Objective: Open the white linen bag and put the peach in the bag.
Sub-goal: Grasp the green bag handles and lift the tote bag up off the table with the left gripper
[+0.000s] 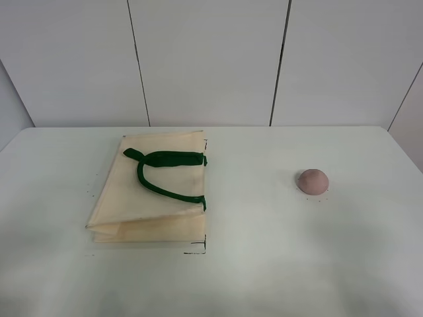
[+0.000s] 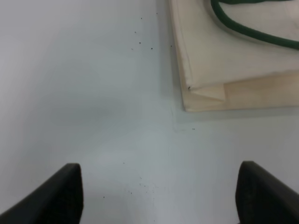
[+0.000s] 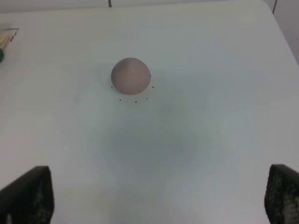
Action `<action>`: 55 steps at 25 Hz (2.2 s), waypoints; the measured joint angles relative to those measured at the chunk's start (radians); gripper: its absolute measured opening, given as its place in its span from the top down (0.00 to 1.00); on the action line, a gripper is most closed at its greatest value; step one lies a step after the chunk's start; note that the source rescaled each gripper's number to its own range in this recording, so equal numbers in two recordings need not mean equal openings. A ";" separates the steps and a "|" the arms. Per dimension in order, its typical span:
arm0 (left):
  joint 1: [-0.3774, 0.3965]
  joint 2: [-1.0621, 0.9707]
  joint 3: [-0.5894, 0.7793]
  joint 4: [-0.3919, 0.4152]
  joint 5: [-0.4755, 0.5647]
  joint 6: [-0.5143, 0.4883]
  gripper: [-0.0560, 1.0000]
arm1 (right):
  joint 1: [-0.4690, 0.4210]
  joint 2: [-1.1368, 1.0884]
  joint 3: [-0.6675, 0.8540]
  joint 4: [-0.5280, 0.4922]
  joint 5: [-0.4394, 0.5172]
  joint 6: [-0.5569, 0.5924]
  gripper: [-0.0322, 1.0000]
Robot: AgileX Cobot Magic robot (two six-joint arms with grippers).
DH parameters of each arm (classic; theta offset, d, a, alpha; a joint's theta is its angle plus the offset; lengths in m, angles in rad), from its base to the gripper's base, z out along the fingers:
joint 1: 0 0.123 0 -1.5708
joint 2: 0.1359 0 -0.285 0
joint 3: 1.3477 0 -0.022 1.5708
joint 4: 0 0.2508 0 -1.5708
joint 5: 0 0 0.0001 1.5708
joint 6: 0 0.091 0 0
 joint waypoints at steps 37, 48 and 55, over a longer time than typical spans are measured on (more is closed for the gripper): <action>-0.010 1.777 -0.990 -0.055 -0.092 -0.024 0.00 | 0.000 0.000 0.000 0.000 0.000 0.000 0.00; -0.211 2.089 -1.198 -0.076 -0.094 -0.198 0.00 | 0.000 0.000 0.000 0.000 0.000 0.000 0.00; -0.262 2.200 -1.255 -0.046 -0.171 -0.271 0.00 | 0.000 0.000 0.000 0.000 0.000 0.000 0.00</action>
